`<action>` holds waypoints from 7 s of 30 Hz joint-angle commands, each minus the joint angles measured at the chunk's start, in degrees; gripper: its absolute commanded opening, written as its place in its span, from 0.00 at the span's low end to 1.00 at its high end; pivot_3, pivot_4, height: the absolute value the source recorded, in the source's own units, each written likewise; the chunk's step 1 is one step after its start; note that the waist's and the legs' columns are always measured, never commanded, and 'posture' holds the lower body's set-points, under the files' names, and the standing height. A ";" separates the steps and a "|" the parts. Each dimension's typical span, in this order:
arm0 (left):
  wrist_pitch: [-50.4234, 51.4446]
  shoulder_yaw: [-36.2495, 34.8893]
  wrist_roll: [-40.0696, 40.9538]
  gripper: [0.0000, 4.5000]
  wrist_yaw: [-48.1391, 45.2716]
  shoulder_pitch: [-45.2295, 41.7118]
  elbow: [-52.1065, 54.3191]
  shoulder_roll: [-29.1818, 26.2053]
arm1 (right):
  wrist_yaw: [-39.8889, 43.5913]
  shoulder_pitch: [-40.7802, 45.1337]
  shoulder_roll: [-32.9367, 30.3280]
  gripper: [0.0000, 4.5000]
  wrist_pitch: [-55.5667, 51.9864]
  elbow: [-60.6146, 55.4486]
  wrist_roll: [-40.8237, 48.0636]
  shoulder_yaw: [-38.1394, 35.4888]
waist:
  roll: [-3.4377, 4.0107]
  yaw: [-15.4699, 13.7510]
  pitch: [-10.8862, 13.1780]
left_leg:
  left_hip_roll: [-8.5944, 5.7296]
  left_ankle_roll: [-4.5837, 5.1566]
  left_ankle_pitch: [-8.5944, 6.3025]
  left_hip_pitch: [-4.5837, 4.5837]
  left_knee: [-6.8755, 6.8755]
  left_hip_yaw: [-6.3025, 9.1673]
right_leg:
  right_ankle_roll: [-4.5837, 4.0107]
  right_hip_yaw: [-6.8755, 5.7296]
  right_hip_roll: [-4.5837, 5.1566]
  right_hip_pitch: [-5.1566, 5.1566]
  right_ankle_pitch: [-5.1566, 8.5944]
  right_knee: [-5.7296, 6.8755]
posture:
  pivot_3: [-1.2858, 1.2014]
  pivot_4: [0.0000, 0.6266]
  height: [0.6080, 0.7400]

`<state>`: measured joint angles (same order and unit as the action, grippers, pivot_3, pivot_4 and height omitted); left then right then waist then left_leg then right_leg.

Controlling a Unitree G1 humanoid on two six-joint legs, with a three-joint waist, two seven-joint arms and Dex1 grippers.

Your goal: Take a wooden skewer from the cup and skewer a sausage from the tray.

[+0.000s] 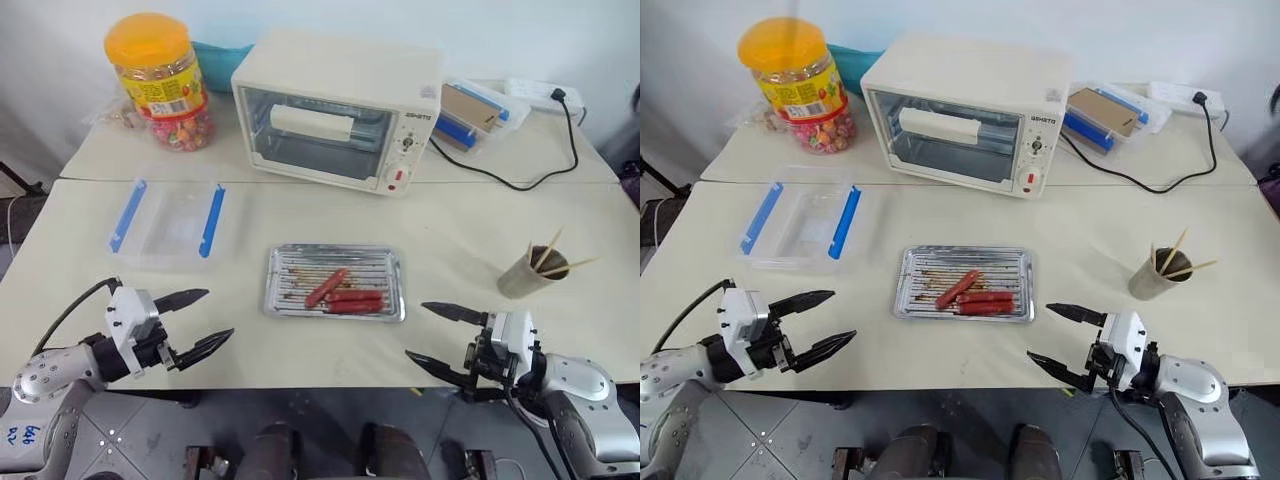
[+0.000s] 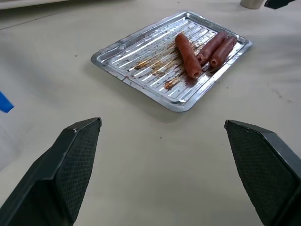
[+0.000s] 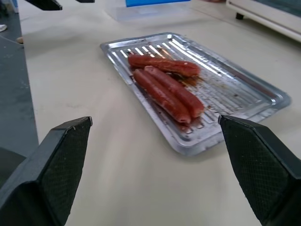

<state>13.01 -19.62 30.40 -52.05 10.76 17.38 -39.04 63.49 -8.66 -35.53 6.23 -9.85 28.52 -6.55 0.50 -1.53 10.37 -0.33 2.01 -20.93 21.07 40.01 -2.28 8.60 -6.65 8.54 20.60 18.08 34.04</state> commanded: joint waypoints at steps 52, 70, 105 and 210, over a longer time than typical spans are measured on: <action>-8.69 3.19 -6.01 0.99 5.96 1.93 -0.19 6.41 | -2.03 -1.80 1.33 1.00 -0.41 -2.15 0.11 -2.95 | 0.00 0.21 0.00 | 0.02 0.00 0.00 -0.02 -0.01 -0.04 | 0.00 0.01 -0.02 0.03 0.00 0.03 | 0.52 0.24 1.00; -10.38 3.47 -6.11 0.99 6.53 3.23 0.06 5.69 | -0.70 2.25 2.59 1.00 2.85 2.83 -1.13 -2.26 | 0.00 0.25 0.00 | 0.02 0.00 0.00 -0.03 -0.01 -0.05 | 0.00 0.01 -0.03 0.03 0.00 0.04 | 0.52 0.24 1.00; -12.33 2.51 -4.17 0.99 11.93 11.02 2.29 14.20 | -5.03 4.66 10.19 1.00 7.93 6.89 -5.74 3.64 | 0.00 0.31 0.00 | 0.03 -0.01 0.00 -0.03 0.00 -0.05 | 0.00 0.03 -0.02 0.03 0.00 0.03 | 0.52 0.24 1.00; -13.58 1.84 -7.42 0.99 35.59 8.11 6.67 30.22 | -21.17 6.19 20.14 1.00 12.28 10.49 -7.60 1.57 | -0.03 0.38 -0.03 | 0.03 -0.01 -0.01 -0.02 -0.01 -0.06 | 0.00 0.07 -0.04 0.05 0.00 0.03 | 0.52 0.24 1.00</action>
<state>-0.27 -18.06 23.34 -16.10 18.82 22.83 -8.09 42.48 -2.50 -15.02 17.90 2.15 20.77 -4.95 0.47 -1.15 10.34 -0.30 2.00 -20.93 21.05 40.00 -2.34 8.60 -6.58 8.50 20.65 18.08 34.07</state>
